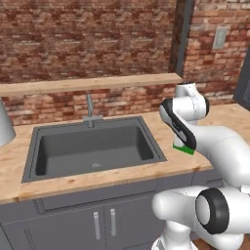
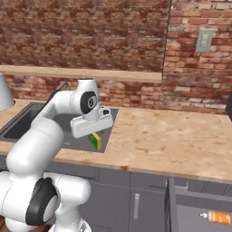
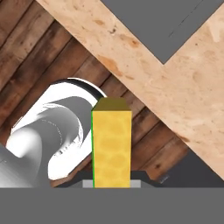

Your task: Restock the sink supplies by placing the sponge and soap dispenser on the counter and next to the sink. Make sure the soap dispenser is upright.

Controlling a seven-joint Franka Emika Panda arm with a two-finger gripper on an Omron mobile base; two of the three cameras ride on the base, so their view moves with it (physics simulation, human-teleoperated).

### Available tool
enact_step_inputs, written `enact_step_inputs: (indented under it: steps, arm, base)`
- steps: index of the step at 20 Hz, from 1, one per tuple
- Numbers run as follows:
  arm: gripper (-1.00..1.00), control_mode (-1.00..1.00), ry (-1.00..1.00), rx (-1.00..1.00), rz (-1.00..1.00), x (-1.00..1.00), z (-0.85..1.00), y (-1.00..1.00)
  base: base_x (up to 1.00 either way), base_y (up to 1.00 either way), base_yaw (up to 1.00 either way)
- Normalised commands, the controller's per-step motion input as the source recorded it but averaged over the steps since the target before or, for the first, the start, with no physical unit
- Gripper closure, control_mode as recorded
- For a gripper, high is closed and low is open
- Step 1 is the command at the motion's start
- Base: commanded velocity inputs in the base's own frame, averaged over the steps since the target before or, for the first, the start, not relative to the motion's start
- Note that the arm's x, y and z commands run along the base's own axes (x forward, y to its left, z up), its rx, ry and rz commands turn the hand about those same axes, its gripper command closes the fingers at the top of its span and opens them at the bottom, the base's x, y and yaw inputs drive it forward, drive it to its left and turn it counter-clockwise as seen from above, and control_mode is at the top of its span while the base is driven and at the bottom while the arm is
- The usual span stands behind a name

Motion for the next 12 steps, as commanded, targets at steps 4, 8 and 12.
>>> enact_step_inputs:
  steps: [4, 8, 12]
  arm:
    - [1.00, 1.00, 0.00, 0.00, 0.00, 0.00, 0.00, 0.00]
    - [1.00, 1.00, 0.00, 0.00, 0.00, 0.00, 0.00, 0.00]
    - [1.00, 1.00, 0.00, 0.00, 0.00, 0.00, 0.00, 0.00]
  base:
    - [0.20, -0.02, -0.13]
    - [0.26, 0.00, -0.12]
    - [0.31, 0.01, -0.17]
